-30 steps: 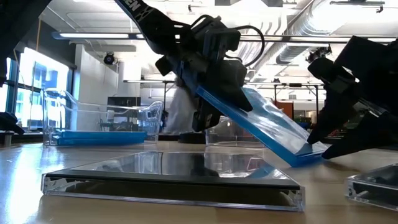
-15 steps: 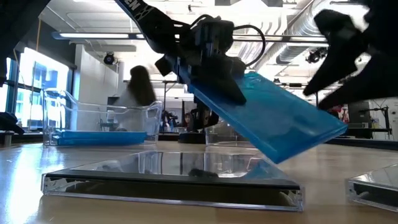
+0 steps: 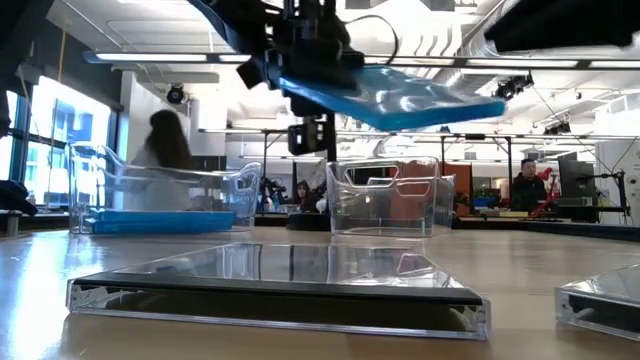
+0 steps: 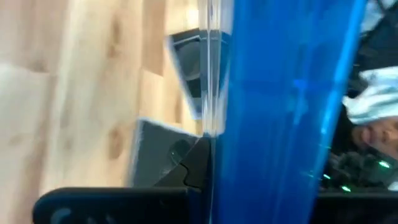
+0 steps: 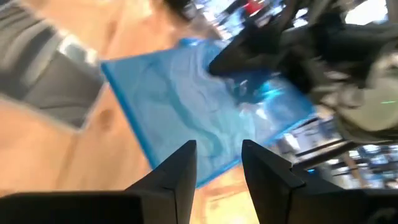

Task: Pick & place jewel cases by type
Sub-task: Put the left blue CD case into the left transparent bin

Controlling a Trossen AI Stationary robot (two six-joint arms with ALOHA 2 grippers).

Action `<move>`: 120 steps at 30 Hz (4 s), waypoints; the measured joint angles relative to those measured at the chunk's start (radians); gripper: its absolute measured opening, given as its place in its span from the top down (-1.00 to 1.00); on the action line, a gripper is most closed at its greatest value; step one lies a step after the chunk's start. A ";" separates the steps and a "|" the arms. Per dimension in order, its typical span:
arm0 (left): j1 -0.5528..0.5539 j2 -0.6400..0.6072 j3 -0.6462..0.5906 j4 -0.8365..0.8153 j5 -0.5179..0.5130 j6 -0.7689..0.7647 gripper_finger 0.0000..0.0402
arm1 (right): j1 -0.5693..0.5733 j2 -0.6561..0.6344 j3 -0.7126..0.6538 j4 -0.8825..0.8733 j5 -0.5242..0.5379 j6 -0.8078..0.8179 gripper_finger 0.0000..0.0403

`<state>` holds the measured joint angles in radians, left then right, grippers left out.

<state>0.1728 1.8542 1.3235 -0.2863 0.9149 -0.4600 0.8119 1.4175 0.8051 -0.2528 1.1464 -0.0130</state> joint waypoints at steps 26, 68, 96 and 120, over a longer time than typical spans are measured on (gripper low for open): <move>-0.117 -0.496 0.000 -0.678 -0.879 0.020 0.84 | -0.013 -0.116 -0.001 0.110 0.069 -0.097 0.38; -0.279 -0.694 -0.450 -0.900 -1.551 0.738 0.84 | -0.145 -0.115 -0.002 0.161 -0.162 -0.036 0.38; -0.279 -0.694 -0.467 -0.852 -1.586 0.696 0.13 | -0.145 -0.115 -0.001 0.161 -0.188 0.014 0.38; -0.278 -0.694 -0.466 -1.122 -1.476 0.460 0.13 | -0.145 -0.115 -0.001 0.161 -0.193 0.016 0.38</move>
<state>-0.1055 1.1606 0.8570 -1.4082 -0.5611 -0.0001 0.6674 1.3025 0.8040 -0.0914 0.9539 0.0026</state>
